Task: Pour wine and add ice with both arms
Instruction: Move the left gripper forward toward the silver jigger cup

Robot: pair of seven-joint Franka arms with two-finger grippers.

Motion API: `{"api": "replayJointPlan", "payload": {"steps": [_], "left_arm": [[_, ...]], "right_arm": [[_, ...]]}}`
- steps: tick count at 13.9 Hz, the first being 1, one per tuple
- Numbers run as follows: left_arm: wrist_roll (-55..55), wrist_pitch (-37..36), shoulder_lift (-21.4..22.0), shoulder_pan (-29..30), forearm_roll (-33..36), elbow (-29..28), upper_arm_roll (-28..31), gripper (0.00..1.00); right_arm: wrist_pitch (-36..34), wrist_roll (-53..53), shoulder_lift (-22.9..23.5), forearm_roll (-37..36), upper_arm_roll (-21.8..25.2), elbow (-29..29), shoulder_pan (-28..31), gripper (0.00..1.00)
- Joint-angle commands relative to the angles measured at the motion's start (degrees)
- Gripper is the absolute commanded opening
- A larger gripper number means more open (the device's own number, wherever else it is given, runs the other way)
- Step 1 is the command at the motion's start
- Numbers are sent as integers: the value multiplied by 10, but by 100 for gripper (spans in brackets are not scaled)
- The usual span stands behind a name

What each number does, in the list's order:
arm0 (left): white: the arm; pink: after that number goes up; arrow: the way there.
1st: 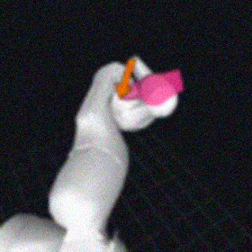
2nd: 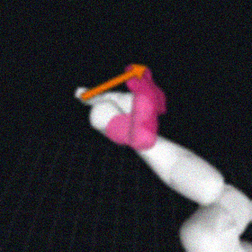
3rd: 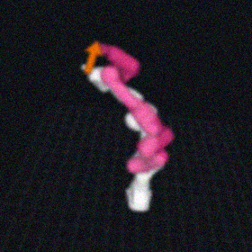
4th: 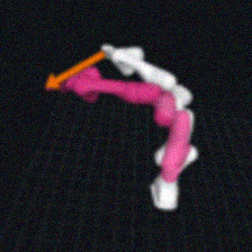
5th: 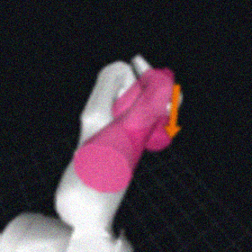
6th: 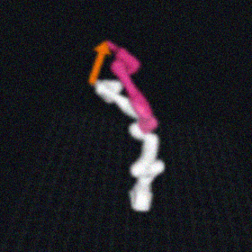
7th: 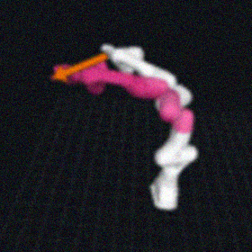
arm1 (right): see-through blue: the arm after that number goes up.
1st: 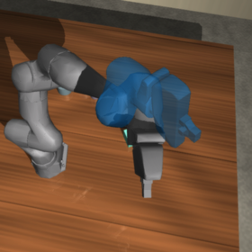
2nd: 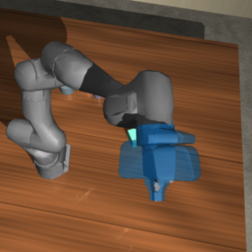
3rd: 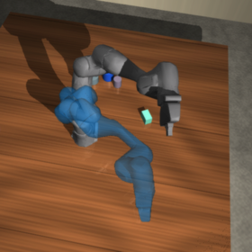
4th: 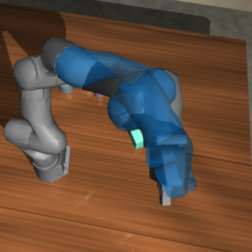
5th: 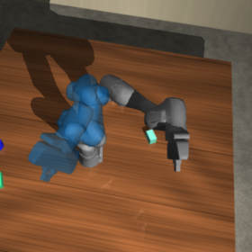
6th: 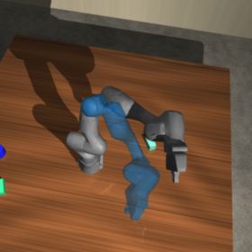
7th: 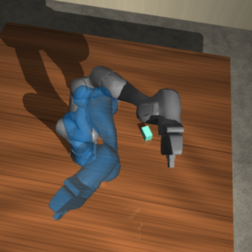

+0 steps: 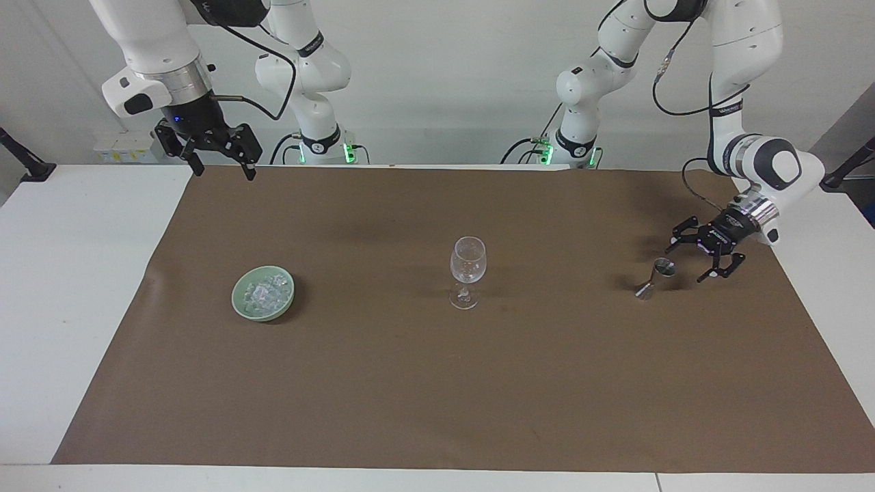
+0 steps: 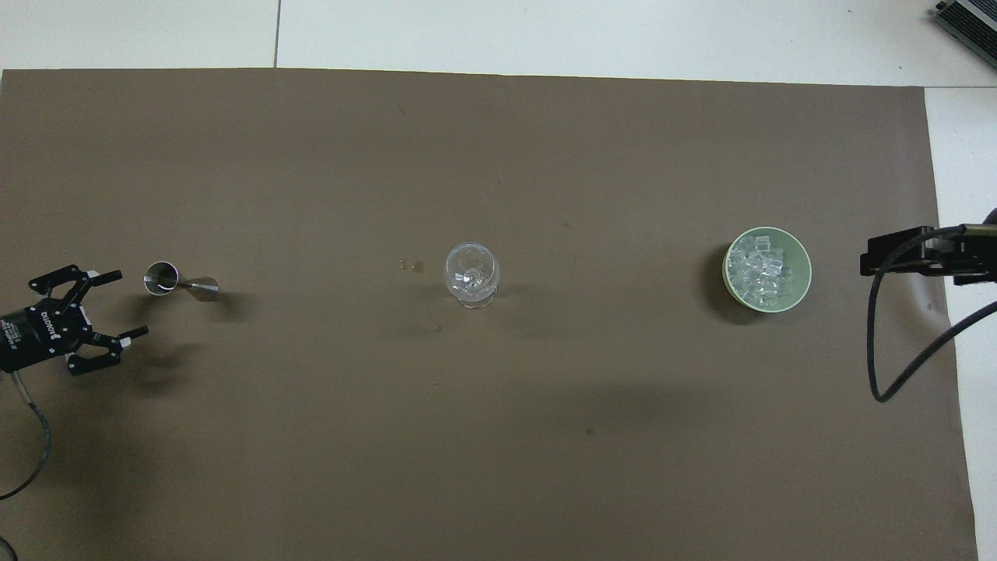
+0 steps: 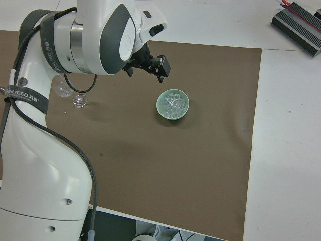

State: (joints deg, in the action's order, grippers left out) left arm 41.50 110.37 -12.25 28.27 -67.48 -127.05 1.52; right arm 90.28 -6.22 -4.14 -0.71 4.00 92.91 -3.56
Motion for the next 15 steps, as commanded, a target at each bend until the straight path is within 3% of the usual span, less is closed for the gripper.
{"api": "replayJointPlan", "payload": {"steps": [1,15], "left_arm": [[-2,-17,-15,11,-17,3,-6,100],[-31,-51,-18,4,-64,5,-6,100]], "right_arm": [[3,15,-12,10,-1,13,4,100],[3,15,-12,10,-1,13,4,100]]}}
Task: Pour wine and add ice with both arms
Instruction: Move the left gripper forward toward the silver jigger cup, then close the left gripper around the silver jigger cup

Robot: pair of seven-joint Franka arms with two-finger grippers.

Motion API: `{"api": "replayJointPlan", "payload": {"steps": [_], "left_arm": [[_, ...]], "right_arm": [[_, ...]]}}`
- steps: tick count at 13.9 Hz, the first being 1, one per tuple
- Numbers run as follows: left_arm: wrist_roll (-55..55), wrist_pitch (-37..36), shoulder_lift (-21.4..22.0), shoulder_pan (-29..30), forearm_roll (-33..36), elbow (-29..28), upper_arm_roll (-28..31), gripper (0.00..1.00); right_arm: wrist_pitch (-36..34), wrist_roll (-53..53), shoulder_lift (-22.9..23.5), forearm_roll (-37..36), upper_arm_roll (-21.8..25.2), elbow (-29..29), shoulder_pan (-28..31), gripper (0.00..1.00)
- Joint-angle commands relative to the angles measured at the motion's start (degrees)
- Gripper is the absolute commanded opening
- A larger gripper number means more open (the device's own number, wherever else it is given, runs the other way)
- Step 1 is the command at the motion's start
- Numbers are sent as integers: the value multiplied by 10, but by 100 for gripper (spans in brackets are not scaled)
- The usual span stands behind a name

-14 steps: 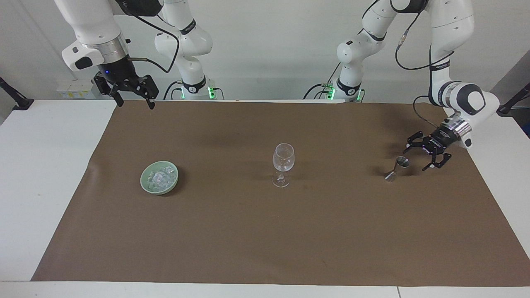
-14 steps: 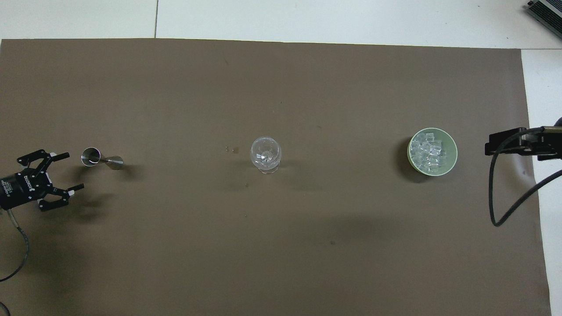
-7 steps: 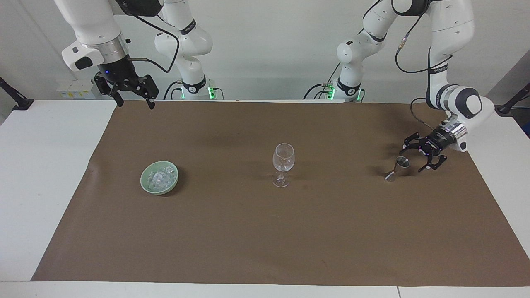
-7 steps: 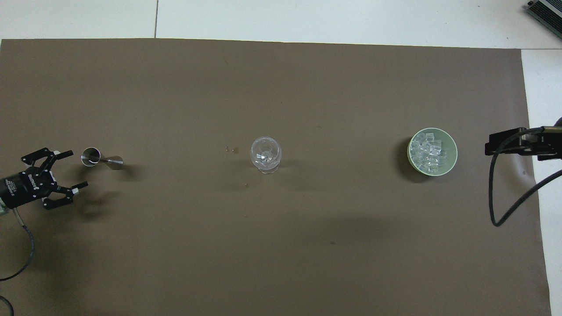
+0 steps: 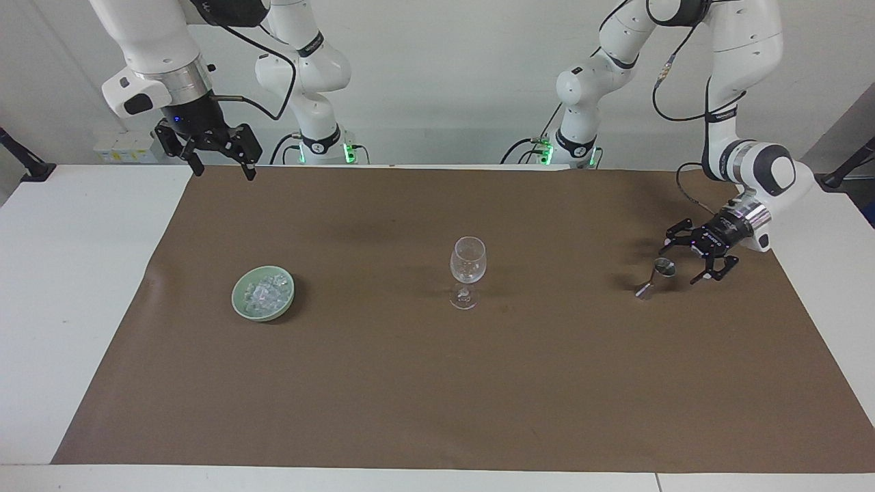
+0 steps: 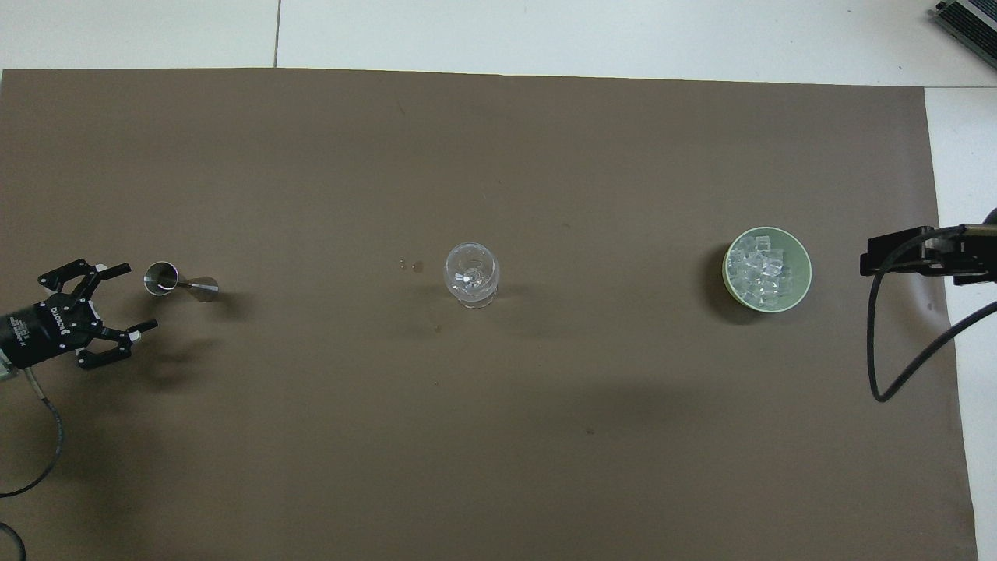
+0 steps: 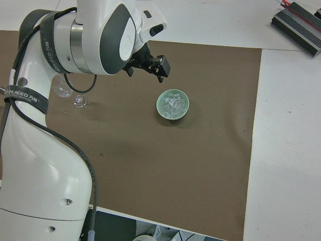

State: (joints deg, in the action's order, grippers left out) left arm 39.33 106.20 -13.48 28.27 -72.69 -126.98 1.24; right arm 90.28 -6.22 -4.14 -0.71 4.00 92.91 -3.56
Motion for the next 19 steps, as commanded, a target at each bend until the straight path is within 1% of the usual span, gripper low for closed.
{"api": "replayJointPlan", "payload": {"steps": [1,7,10,13,14,19], "left_arm": [[-9,-9,-6,3,-17,4,-4,100],[-8,-19,-6,3,-20,6,-5,100],[-9,-41,-22,8,-21,22,-4,100],[-10,-70,-51,20,-27,36,-4,100],[-14,-75,-59,28,-26,38,-4,100],[-28,-86,-80,27,-26,50,-4,100]], "right_arm": [[3,15,-12,10,-1,13,4,100],[3,15,-12,10,-1,13,4,100],[3,15,-12,10,-1,13,4,100],[3,15,-12,10,-1,13,4,100],[3,15,-12,10,-1,13,4,100],[3,15,-12,10,-1,13,4,100]]}}
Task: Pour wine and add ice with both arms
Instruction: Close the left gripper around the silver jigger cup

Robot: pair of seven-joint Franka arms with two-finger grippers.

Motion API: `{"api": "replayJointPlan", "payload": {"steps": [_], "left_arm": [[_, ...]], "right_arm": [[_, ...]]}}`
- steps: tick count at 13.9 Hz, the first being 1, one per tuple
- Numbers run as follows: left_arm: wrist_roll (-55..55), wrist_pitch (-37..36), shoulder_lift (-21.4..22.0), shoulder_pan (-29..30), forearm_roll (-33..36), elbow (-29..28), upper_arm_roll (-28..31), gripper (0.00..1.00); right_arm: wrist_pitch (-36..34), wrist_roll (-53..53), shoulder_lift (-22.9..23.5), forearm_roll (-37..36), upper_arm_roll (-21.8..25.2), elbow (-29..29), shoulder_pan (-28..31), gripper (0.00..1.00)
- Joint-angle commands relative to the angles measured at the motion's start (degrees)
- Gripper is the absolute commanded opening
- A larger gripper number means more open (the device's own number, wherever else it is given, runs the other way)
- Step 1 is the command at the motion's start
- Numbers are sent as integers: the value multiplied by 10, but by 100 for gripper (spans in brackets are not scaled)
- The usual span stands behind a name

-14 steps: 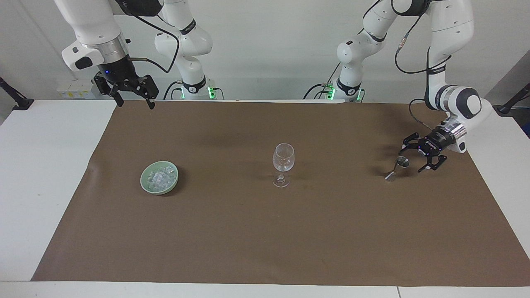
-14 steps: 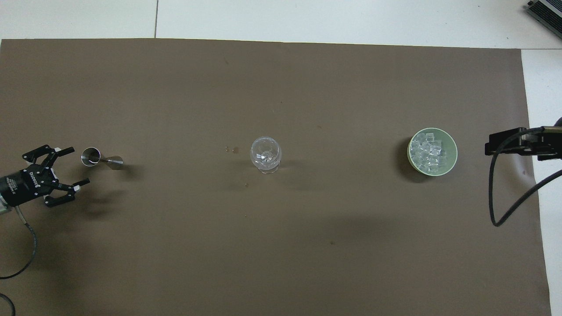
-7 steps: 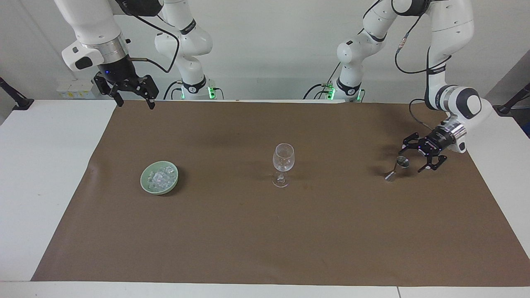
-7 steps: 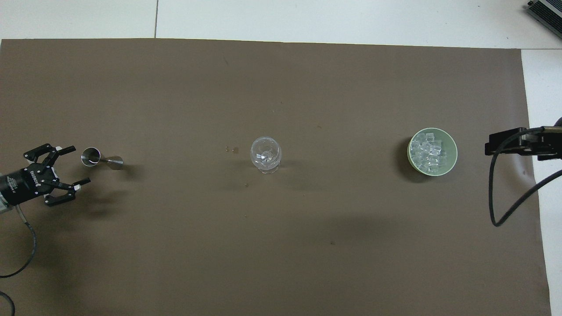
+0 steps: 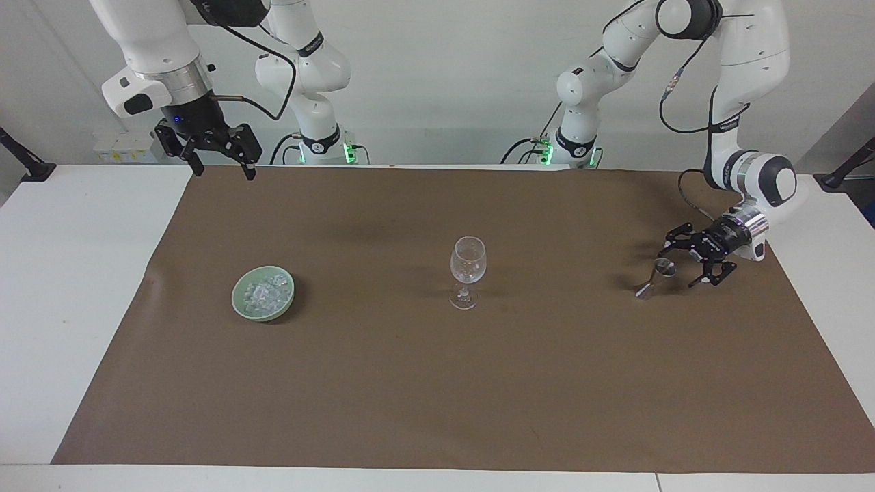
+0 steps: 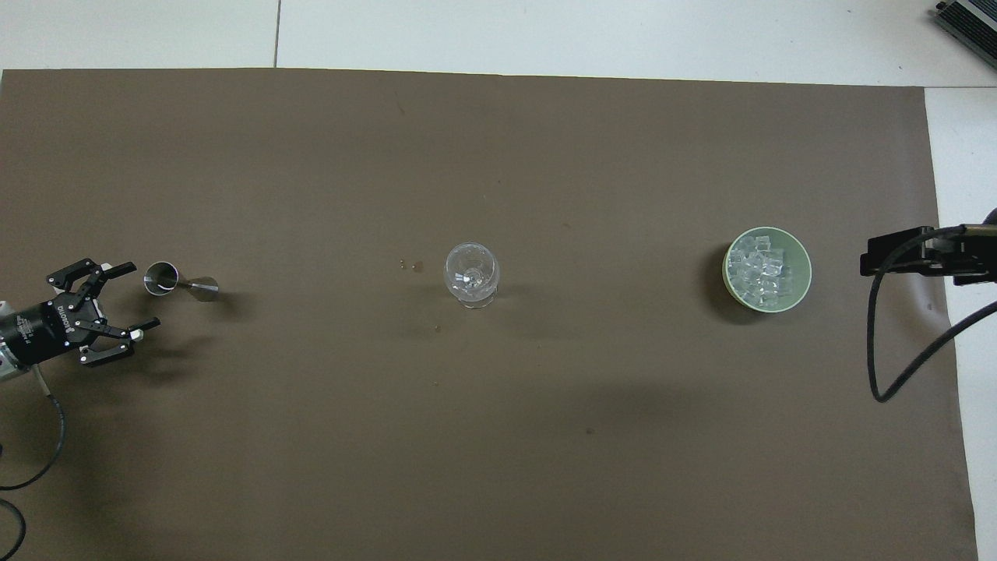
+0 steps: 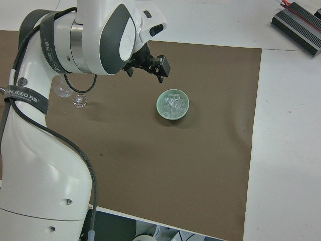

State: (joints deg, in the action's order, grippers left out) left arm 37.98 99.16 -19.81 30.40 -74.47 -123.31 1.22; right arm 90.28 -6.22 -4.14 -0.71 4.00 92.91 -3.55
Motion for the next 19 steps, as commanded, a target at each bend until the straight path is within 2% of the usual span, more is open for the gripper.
{"api": "replayJointPlan", "payload": {"steps": [1,19], "left_arm": [[-23,-14,-19,3,-9,13,-3,100],[-63,-18,-51,-10,-42,14,-10,100]], "right_arm": [[3,15,-12,10,-1,13,4,100],[3,15,-12,10,-1,13,4,100]]}}
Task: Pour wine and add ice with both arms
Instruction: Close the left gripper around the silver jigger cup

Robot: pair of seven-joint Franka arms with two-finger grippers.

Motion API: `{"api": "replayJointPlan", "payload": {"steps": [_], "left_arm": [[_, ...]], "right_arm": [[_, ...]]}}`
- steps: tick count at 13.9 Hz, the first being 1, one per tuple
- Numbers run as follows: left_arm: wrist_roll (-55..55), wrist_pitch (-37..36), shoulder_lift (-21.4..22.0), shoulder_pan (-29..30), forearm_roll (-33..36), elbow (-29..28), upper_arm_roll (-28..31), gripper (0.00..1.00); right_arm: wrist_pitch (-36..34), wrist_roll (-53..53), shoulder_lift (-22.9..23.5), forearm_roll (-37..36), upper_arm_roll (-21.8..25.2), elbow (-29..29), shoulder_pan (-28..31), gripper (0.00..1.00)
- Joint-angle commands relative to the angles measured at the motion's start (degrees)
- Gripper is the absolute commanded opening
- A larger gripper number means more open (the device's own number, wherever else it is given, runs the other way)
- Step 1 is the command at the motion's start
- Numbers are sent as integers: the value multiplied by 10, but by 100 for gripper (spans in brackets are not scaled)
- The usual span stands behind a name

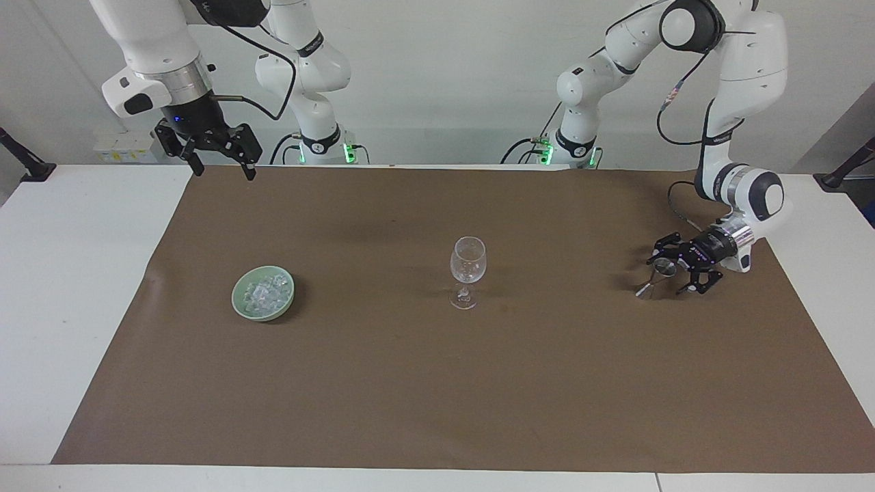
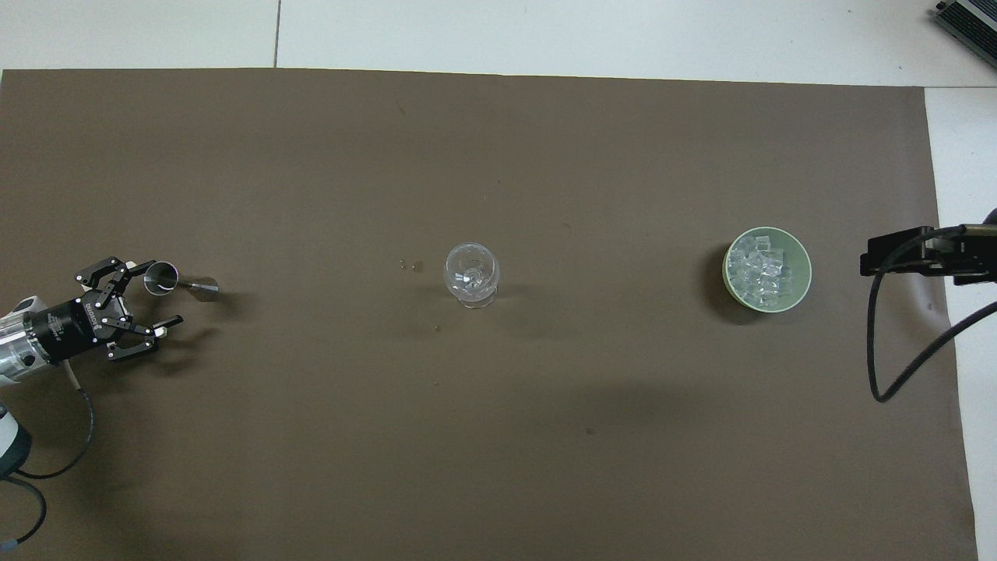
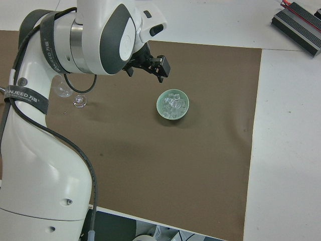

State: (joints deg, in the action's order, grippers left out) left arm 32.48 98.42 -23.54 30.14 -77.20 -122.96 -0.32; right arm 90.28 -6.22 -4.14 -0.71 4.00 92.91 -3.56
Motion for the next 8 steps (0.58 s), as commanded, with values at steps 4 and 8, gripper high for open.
{"api": "replayJointPlan", "payload": {"steps": [4,8], "left_arm": [[-34,-11,-18,-13,-18,11,5,100],[-57,-10,-19,-21,-22,10,5,100]], "right_arm": [[3,15,-12,10,-1,13,4,100],[3,15,-12,10,-1,13,4,100]]}}
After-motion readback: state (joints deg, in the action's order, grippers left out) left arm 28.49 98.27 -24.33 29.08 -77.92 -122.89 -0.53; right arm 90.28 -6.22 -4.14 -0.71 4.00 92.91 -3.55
